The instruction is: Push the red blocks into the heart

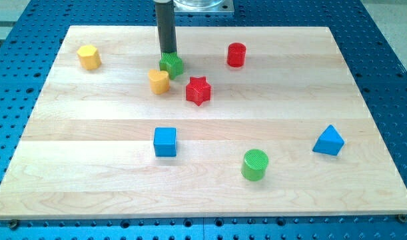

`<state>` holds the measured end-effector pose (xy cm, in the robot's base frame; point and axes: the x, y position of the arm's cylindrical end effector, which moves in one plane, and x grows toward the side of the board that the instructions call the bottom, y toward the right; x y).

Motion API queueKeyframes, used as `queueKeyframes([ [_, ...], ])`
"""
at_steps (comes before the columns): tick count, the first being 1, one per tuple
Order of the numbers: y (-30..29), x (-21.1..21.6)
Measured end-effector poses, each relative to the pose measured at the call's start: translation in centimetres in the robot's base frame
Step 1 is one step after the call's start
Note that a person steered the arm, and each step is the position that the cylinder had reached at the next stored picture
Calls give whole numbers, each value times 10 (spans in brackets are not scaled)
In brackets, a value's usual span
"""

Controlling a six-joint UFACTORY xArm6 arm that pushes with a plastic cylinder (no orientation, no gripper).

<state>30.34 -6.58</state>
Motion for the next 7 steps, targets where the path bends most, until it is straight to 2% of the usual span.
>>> queueKeyframes([
  [1,3,-35],
  [2,59,-36],
  [3,126,-64],
  [4,206,-65],
  [6,102,5],
  [7,130,15],
])
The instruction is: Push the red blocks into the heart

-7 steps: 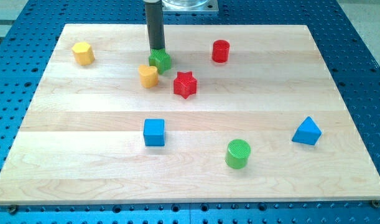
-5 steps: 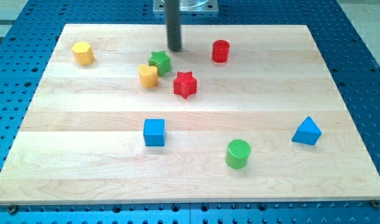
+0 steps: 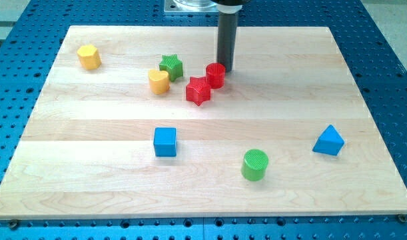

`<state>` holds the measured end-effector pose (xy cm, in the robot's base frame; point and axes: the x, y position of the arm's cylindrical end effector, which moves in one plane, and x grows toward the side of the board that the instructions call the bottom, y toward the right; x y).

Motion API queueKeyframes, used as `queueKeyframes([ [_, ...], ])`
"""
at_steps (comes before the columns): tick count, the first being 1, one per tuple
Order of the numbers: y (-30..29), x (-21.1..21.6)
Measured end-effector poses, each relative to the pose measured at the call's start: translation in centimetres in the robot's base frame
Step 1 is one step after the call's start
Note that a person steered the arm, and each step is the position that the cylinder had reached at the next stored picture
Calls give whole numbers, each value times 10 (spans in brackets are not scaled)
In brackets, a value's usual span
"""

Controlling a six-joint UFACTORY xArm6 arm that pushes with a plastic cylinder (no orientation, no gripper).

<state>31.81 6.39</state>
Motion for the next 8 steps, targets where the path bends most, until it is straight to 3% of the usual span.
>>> queueKeyframes([
  [1,43,18],
  [2,16,38],
  [4,-56,35],
  [5,2,58],
  [6,11,85],
  [7,-44,82],
  [8,-60,98],
])
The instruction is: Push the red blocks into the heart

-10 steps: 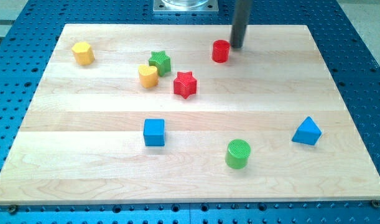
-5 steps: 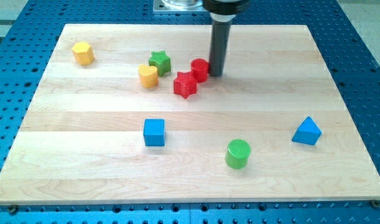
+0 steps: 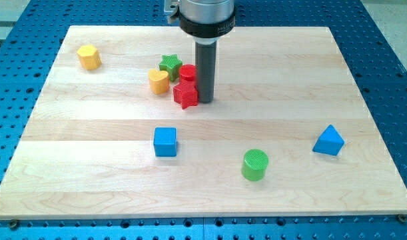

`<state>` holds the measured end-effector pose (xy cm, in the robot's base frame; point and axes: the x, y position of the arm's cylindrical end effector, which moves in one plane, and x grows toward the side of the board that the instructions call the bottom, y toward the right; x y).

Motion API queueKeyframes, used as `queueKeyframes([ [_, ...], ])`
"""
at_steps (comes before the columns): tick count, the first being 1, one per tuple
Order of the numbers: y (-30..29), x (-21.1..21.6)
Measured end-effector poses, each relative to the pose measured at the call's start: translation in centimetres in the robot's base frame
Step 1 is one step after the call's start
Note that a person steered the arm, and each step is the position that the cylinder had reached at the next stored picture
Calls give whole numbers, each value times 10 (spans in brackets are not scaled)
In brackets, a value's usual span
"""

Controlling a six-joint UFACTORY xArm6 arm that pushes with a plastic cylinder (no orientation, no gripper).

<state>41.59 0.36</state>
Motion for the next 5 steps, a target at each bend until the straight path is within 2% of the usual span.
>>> queueKeyframes([
  [2,-20,-2],
  [3,16,-14],
  [4,18,-47],
  [5,8,-48],
])
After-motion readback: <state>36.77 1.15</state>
